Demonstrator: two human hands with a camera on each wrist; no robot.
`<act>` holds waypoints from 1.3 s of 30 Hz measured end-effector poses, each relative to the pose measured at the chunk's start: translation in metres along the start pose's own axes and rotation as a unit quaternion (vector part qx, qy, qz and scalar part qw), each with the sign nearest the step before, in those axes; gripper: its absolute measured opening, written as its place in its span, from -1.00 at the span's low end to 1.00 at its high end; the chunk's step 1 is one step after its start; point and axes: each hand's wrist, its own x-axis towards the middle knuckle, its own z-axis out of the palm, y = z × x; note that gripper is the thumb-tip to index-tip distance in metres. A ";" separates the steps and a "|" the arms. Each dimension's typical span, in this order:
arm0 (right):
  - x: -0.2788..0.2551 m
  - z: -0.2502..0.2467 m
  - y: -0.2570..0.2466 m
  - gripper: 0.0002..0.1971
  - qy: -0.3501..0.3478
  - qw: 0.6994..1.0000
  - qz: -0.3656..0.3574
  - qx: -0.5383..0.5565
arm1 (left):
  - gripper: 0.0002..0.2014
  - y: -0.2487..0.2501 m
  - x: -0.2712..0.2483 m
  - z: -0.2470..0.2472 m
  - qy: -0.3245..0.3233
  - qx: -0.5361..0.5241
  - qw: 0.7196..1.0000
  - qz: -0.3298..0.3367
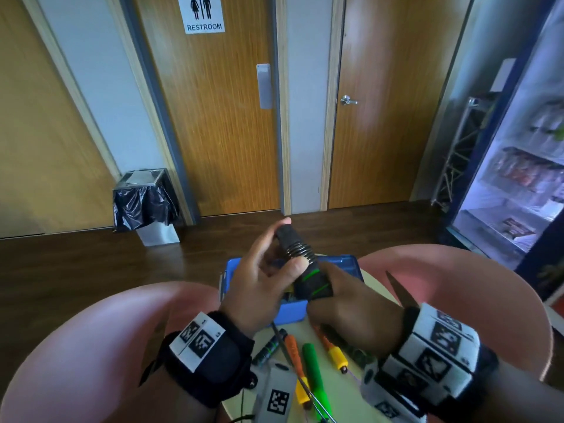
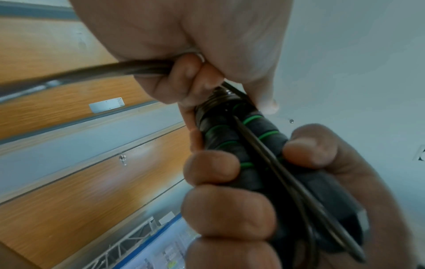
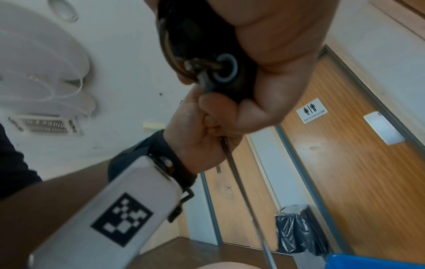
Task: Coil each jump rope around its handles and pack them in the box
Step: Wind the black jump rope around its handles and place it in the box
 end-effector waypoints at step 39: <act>0.000 -0.174 0.068 -0.54 -0.045 0.946 -0.121 -0.298 | -0.54 -0.049 0.045 0.163 0.135 0.109 0.980 -0.093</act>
